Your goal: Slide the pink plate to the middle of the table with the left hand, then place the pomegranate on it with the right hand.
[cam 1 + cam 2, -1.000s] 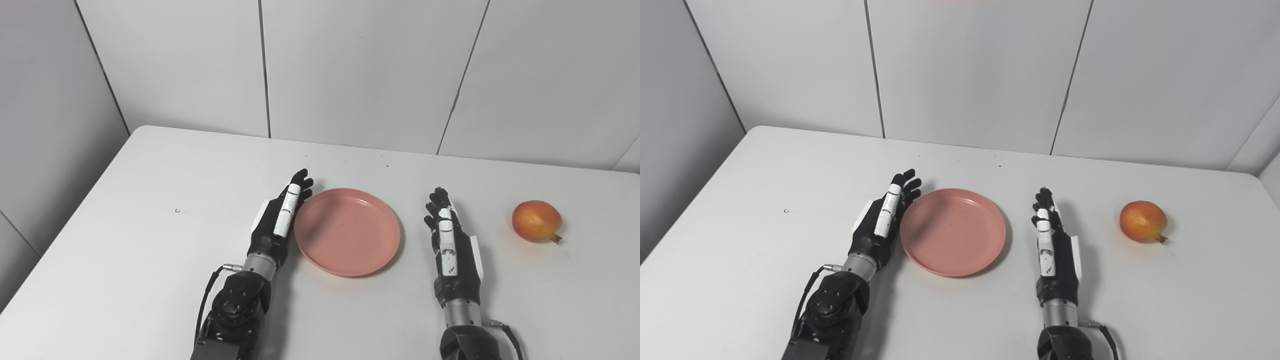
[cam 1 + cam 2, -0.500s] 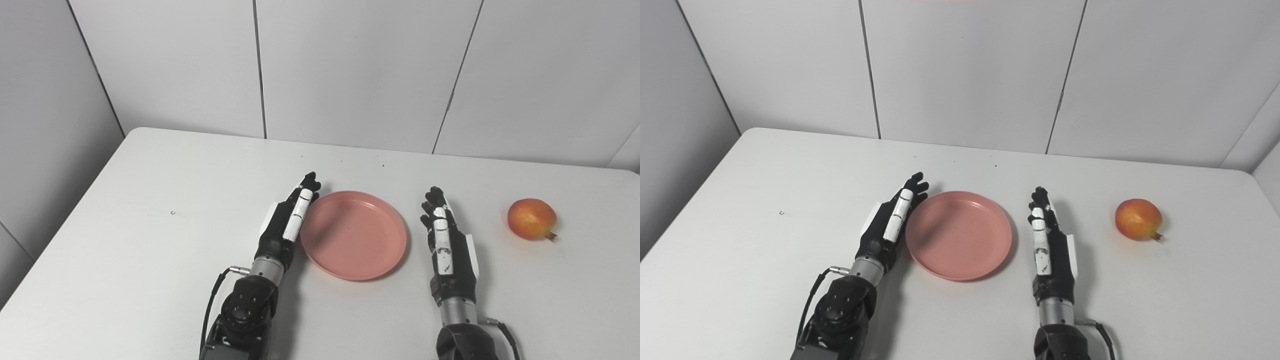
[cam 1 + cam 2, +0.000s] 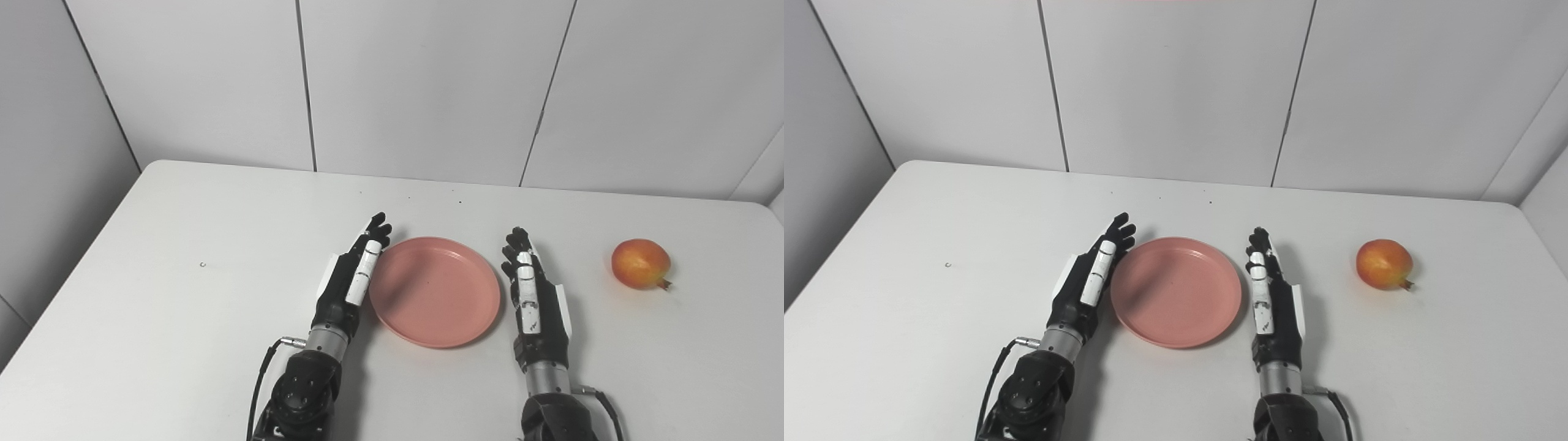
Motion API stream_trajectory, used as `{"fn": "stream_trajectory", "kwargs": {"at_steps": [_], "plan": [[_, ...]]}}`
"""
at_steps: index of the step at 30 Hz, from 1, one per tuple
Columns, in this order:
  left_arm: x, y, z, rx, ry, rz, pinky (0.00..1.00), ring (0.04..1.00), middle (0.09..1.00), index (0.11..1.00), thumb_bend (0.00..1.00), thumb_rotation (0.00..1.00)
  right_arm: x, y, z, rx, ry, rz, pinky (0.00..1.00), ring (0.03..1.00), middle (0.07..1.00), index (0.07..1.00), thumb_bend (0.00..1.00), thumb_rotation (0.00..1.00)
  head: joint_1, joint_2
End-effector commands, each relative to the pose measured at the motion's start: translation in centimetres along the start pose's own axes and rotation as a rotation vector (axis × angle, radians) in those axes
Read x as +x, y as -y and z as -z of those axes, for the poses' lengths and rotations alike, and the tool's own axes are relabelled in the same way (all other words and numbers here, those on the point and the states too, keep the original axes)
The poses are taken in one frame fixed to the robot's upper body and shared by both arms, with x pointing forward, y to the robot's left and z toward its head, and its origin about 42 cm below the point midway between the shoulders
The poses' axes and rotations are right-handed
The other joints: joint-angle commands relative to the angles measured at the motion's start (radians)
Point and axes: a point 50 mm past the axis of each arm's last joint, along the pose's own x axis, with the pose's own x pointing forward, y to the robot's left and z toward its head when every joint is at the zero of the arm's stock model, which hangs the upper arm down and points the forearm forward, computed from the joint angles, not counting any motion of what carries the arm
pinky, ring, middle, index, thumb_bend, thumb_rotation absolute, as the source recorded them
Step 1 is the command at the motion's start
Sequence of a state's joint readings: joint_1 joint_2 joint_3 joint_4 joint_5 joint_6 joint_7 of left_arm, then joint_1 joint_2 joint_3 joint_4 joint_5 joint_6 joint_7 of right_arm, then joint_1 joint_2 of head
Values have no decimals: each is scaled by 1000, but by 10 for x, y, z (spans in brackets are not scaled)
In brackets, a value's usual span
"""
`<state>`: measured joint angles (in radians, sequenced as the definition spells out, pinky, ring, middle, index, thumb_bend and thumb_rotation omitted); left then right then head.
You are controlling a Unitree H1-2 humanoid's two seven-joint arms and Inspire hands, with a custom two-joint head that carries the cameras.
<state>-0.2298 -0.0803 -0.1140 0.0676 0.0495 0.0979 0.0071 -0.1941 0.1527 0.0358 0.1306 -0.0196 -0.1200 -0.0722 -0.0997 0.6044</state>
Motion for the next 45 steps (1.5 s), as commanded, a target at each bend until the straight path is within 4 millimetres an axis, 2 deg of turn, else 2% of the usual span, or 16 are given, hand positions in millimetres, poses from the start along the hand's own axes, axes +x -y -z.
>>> {"fn": "stream_trajectory", "kwargs": {"at_steps": [1, 7, 13, 22, 33, 38, 41, 45], "plan": [[3, 8, -11, -5, 74, 25, 936, 934, 934, 923, 593, 1000, 10, -8, -15, 13, 83, -11, 959, 941, 935, 923, 570, 959, 2, 1], [2, 12, -10, 6, 64, 41, 917, 923, 926, 911, 609, 1000, 10, -8, -15, 12, 88, -12, 949, 940, 937, 925, 565, 962, -2, 2], [2, 14, -10, 3, 68, 53, 890, 903, 908, 890, 574, 1000, 11, -7, -16, 26, 86, -13, 937, 938, 938, 928, 557, 944, -5, 4], [12, 5, 0, 41, 52, 22, 952, 948, 950, 933, 574, 1000, 11, -5, -17, 1, 84, -9, 955, 945, 941, 925, 556, 955, 0, 4], [19, -4, 4, 49, 72, -10, 958, 952, 953, 940, 571, 1000, 11, -3, -21, -10, 106, 1, 985, 951, 938, 925, 549, 940, -18, 1], [19, -4, 5, 59, 92, -19, 958, 953, 953, 942, 555, 1000, 13, 5, -22, -51, 133, 48, 957, 930, 923, 917, 547, 966, -21, 5], [19, -4, 5, 51, 91, -19, 966, 958, 954, 941, 570, 1000, 14, 13, -25, -65, 146, 80, 940, 924, 919, 911, 550, 940, -27, 7], [18, -3, 5, 54, 92, -16, 966, 958, 952, 938, 570, 1000, 16, 26, -33, -209, 186, 143, 913, 922, 911, 902, 573, 951, -36, 6]]}}
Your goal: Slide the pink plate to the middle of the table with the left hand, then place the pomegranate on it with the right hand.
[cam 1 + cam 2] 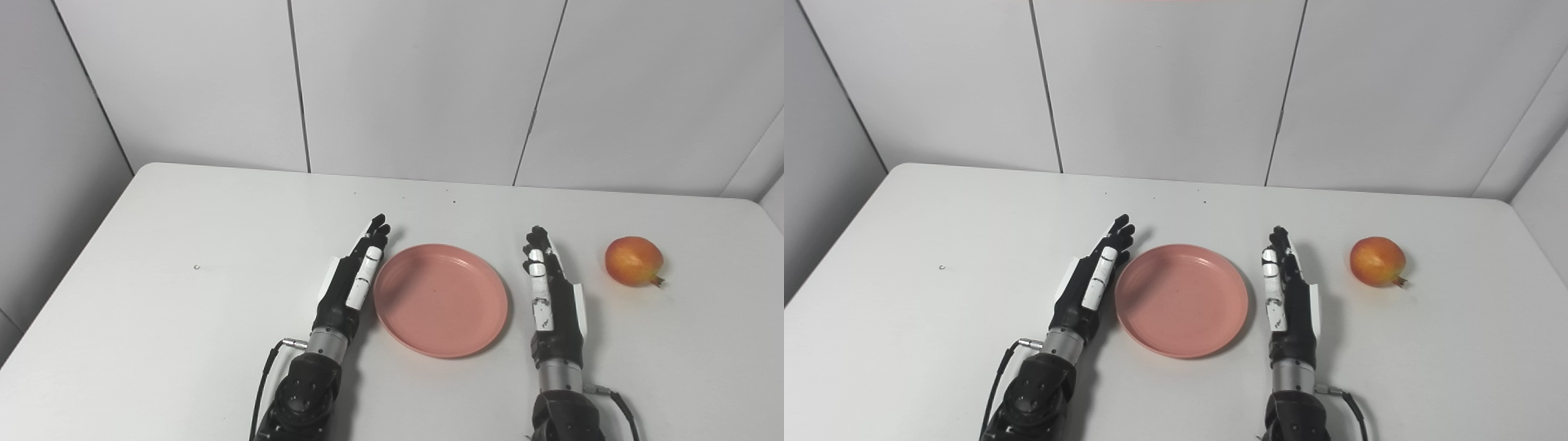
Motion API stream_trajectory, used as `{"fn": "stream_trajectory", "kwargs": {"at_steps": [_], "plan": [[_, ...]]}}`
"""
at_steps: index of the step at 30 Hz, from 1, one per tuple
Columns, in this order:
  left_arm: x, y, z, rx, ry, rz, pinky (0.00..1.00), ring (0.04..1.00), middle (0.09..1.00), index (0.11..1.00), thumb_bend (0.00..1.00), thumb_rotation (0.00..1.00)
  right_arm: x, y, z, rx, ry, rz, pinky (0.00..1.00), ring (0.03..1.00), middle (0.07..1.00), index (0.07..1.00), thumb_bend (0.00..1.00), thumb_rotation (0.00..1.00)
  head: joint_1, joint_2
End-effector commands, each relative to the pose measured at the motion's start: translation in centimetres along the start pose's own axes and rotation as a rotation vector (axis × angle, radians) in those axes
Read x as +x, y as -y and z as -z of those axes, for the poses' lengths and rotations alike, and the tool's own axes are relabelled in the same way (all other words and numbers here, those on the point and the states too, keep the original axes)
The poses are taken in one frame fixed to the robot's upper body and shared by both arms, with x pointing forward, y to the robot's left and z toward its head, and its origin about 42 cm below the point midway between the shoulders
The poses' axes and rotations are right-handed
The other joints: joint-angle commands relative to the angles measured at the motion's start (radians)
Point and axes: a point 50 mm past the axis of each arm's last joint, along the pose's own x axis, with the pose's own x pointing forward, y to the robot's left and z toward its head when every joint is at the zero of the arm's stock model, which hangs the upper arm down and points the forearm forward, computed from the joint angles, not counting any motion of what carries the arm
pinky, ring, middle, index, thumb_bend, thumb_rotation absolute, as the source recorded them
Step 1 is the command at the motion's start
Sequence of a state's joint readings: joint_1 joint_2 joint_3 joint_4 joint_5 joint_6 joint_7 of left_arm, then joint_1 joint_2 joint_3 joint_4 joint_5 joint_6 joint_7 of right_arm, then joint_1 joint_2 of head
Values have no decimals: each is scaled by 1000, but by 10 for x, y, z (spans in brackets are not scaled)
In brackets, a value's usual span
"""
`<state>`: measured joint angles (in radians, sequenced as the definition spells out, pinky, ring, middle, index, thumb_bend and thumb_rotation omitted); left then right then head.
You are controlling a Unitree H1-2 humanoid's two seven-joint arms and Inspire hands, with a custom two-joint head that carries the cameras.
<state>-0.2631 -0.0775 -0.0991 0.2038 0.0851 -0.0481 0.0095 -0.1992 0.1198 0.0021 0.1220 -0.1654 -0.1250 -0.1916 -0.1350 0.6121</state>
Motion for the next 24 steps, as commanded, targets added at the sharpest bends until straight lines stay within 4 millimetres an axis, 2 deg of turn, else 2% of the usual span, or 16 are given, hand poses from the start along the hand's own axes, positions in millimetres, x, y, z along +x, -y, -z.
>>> {"fn": "stream_trajectory", "kwargs": {"at_steps": [1, 8, 13, 16, 17, 18, 19, 24], "plan": [[8, -1, -12, 15, 50, -14, 964, 958, 953, 938, 570, 1000, 16, 7, -29, -45, 163, 26, 917, 931, 915, 909, 551, 953, -2, -3], [8, -1, -11, 18, 54, -10, 957, 955, 952, 937, 566, 1000, 29, 36, -42, -201, 254, 113, 899, 918, 903, 901, 587, 905, -6, -9], [6, -2, -11, 6, 56, -6, 965, 958, 956, 939, 574, 1000, 34, 56, -48, -281, 284, 154, 869, 904, 887, 893, 584, 789, -9, -11], [5, -3, -11, 4, 58, -7, 963, 957, 955, 938, 575, 1000, 39, 65, -52, -311, 300, 171, 867, 905, 890, 896, 580, 765, -19, -11], [5, -4, -11, 5, 58, -8, 960, 954, 953, 936, 577, 1000, 40, 68, -53, -316, 305, 178, 852, 897, 895, 898, 588, 697, -19, -11], [5, -4, -11, 6, 61, -7, 959, 954, 952, 935, 578, 1000, 42, 73, -54, -325, 307, 194, 849, 895, 896, 898, 590, 680, -24, -12], [5, -4, -11, 7, 64, -6, 946, 949, 950, 934, 576, 1000, 44, 76, -56, -331, 307, 206, 859, 897, 900, 897, 626, 587, -24, -12], [6, -5, -9, -2, 62, -1, 940, 948, 950, 934, 580, 1000, 54, 94, -62, -413, 296, 241, 870, 895, 895, 884, 678, 497, -42, -15]]}}
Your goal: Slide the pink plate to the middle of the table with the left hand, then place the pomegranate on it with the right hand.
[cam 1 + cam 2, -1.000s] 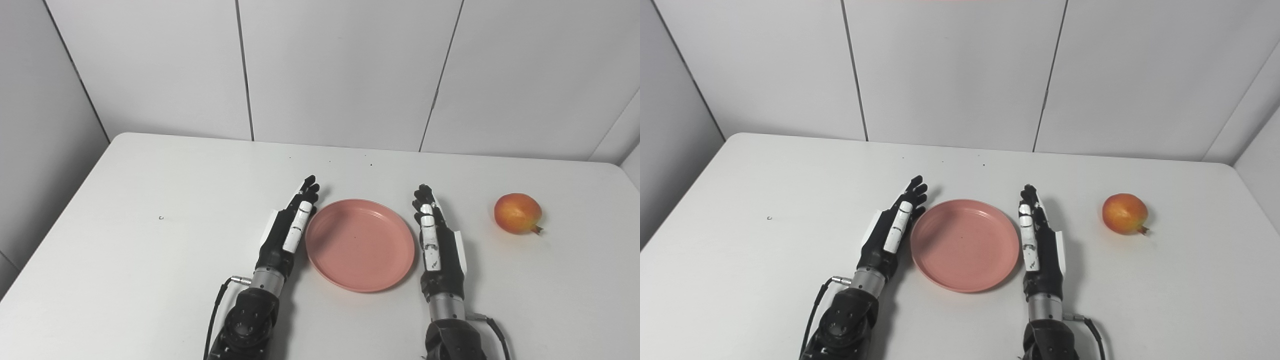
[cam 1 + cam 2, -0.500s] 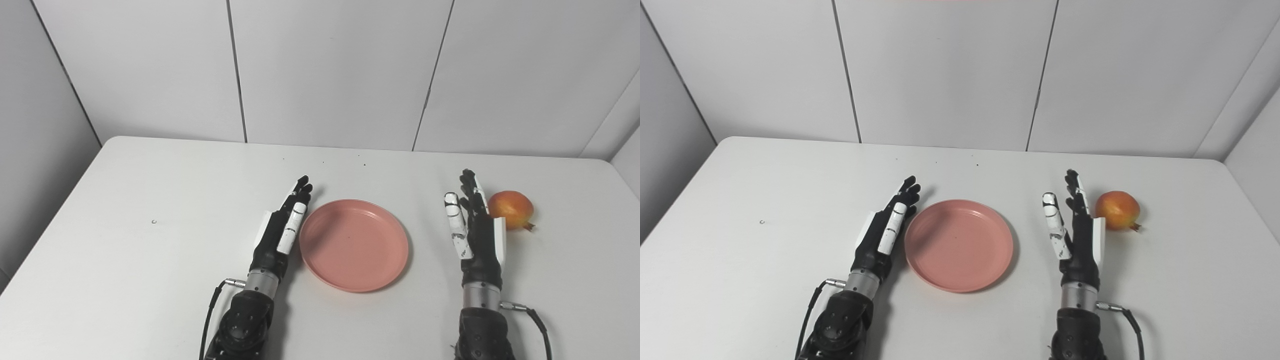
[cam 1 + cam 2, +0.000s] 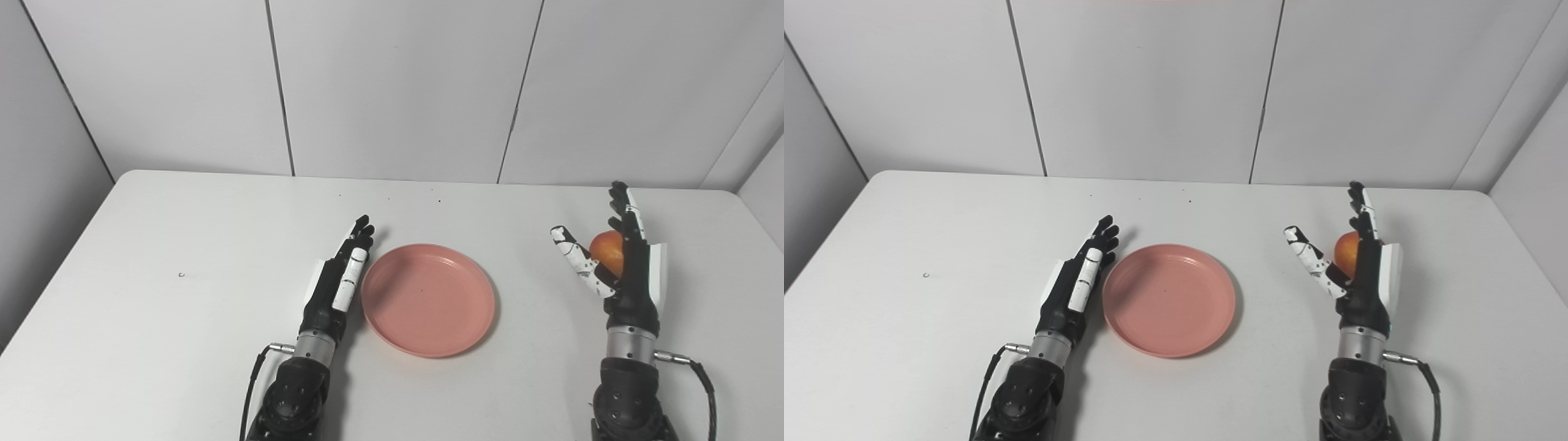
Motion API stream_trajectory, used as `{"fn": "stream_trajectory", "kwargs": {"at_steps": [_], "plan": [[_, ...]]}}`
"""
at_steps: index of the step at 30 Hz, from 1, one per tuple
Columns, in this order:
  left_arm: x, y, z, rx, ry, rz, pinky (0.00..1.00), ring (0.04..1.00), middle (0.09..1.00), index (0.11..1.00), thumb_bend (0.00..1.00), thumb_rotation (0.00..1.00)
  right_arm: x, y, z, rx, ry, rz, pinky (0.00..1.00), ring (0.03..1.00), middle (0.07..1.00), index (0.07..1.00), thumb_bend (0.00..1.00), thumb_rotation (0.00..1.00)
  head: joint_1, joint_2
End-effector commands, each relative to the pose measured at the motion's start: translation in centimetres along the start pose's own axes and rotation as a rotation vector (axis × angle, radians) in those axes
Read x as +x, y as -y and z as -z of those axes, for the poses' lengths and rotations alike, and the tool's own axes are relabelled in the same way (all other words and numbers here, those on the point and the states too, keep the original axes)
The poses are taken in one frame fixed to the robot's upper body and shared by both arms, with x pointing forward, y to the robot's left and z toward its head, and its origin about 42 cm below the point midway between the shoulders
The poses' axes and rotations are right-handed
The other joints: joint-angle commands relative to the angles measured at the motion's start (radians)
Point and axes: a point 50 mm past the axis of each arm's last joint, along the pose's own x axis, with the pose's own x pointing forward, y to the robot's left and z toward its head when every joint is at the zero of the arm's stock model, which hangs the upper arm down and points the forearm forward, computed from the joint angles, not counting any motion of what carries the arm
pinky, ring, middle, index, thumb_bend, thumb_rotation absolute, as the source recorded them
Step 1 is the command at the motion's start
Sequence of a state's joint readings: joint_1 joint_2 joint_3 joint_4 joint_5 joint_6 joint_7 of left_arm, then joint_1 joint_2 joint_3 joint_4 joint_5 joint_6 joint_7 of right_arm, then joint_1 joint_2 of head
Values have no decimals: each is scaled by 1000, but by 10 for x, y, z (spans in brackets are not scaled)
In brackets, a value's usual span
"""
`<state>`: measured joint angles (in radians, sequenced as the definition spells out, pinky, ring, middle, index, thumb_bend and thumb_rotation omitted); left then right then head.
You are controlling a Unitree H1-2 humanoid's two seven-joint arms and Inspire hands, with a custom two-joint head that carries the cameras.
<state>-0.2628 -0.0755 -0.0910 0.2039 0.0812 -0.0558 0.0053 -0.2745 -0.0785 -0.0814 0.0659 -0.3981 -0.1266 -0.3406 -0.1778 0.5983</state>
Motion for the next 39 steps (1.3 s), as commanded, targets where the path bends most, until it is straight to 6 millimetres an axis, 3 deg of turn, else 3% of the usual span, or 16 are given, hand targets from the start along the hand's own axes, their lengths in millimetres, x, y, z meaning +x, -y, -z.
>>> {"fn": "stream_trajectory", "kwargs": {"at_steps": [1, 6, 20, 30, 39], "plan": [[6, -3, -9, 5, 55, 4, 940, 948, 950, 934, 582, 1000, 25, 14, -16, -49, 67, 41, 869, 893, 892, 881, 684, 488, -11, -3], [4, -7, -10, 16, 59, 1, 942, 942, 944, 929, 580, 1000, 37, 26, -16, -148, 52, 31, 849, 880, 873, 865, 715, 417, -38, -6], [1, -20, -8, -31, 67, 7, 954, 948, 954, 945, 571, 1000, 56, 28, -11, -293, -30, 49, 777, 867, 895, 878, 760, 428, -152, -21], [2, -26, -5, -27, 76, 20, 952, 953, 961, 958, 574, 1000, 75, 31, 6, -406, -80, 24, 740, 846, 881, 866, 794, 429, -164, -23], [1, -31, -6, -27, 67, 32, 969, 960, 966, 958, 571, 1000, 76, 27, 23, -446, -152, 0, 737, 848, 877, 875, 820, 437, -169, -19]]}}
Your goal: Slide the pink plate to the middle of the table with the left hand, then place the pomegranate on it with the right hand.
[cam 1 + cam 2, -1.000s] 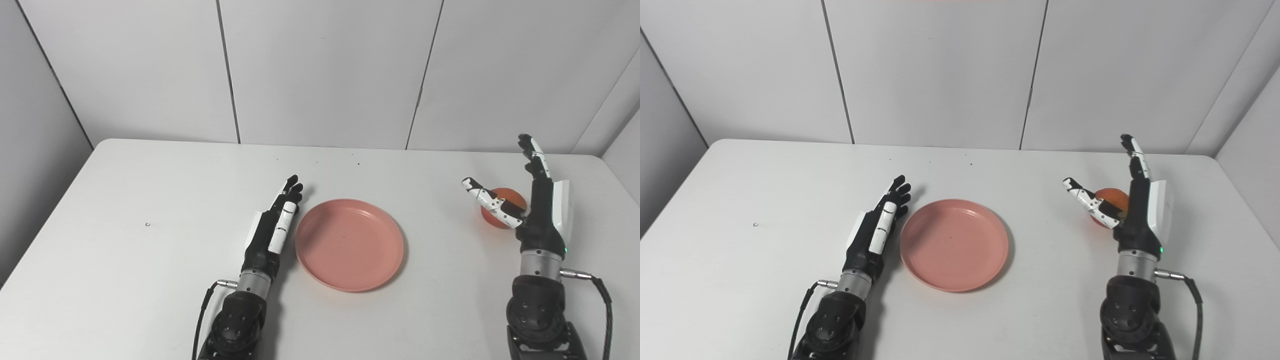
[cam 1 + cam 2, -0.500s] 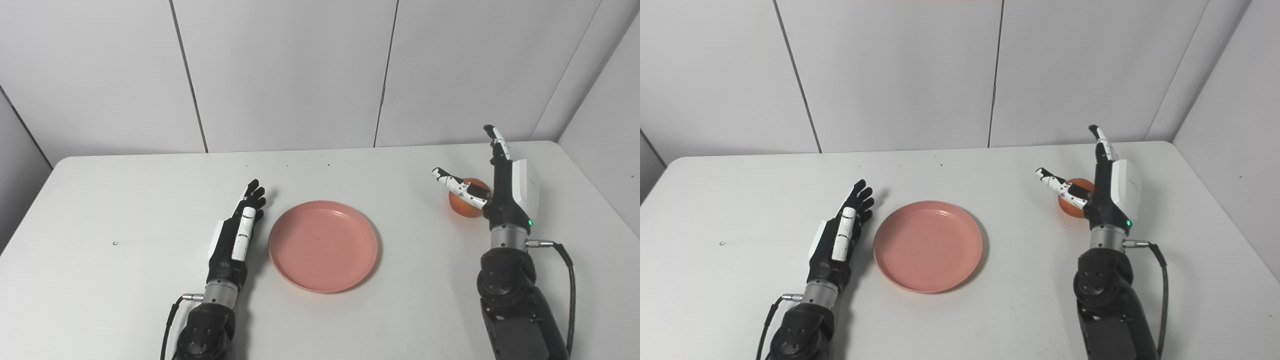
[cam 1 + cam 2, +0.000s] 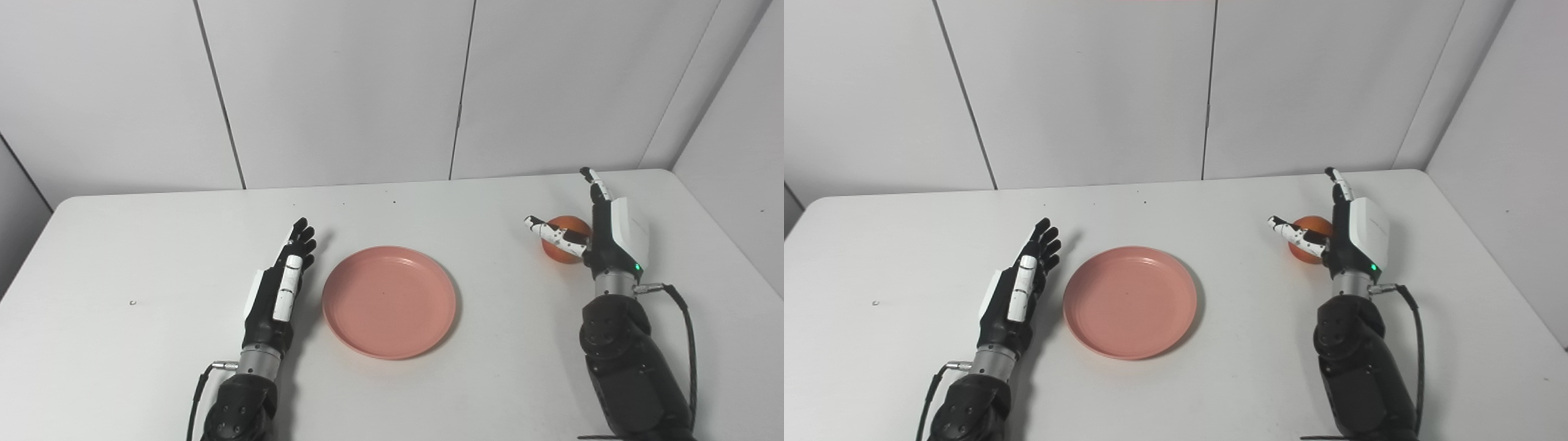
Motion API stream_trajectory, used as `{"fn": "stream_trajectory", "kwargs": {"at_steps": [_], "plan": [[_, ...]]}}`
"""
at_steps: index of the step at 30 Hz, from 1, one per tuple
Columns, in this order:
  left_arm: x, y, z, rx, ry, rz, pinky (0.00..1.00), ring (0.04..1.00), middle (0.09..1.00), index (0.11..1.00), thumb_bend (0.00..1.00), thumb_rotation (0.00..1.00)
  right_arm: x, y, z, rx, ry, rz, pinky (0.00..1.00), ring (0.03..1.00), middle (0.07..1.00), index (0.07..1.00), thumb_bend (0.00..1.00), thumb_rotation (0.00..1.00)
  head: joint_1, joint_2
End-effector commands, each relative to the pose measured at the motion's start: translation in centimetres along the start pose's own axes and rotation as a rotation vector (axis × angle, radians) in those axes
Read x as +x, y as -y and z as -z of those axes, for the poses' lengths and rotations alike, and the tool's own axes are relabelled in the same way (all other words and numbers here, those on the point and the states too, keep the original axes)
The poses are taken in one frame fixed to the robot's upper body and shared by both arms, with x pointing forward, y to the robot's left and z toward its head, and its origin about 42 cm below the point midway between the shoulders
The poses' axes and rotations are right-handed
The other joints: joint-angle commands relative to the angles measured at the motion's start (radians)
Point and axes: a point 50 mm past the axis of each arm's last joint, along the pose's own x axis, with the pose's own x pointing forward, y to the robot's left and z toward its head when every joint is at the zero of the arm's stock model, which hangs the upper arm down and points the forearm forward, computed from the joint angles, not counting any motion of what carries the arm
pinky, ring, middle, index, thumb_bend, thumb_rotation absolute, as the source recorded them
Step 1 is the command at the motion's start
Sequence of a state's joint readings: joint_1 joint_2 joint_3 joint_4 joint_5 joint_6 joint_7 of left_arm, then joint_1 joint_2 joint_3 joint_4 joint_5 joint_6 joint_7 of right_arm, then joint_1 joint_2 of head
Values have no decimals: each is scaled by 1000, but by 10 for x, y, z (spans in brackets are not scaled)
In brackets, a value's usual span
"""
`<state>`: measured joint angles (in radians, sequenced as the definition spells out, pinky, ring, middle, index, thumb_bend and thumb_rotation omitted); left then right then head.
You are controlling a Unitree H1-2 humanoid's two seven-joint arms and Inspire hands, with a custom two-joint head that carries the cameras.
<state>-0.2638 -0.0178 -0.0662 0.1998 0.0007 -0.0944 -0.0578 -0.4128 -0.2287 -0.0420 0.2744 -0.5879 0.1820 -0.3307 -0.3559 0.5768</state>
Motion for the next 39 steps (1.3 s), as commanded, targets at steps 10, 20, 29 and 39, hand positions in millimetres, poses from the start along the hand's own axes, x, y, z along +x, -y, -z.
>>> {"fn": "stream_trajectory", "kwargs": {"at_steps": [10, 20, 29, 39], "plan": [[2, -3, -6, -1, 24, 8, 967, 959, 964, 958, 566, 1000, 28, 9, -3, -35, -19, 27, 702, 826, 860, 864, 909, 367, 18, 5], [1, -1, -8, 0, 22, 5, 960, 956, 963, 958, 562, 1000, 30, 7, 10, -12, -51, -1, 626, 767, 857, 841, 883, 283, 22, 10], [1, 1, -9, -11, 26, 2, 954, 953, 959, 954, 543, 1000, 22, 4, 15, 54, -74, -5, 374, 518, 762, 770, 801, 90, 26, 12], [1, 2, -10, -6, 23, -3, 947, 948, 956, 950, 545, 1000, 18, 2, 15, 47, -35, 74, 280, 344, 453, 537, 517, 0, 31, 15]]}}
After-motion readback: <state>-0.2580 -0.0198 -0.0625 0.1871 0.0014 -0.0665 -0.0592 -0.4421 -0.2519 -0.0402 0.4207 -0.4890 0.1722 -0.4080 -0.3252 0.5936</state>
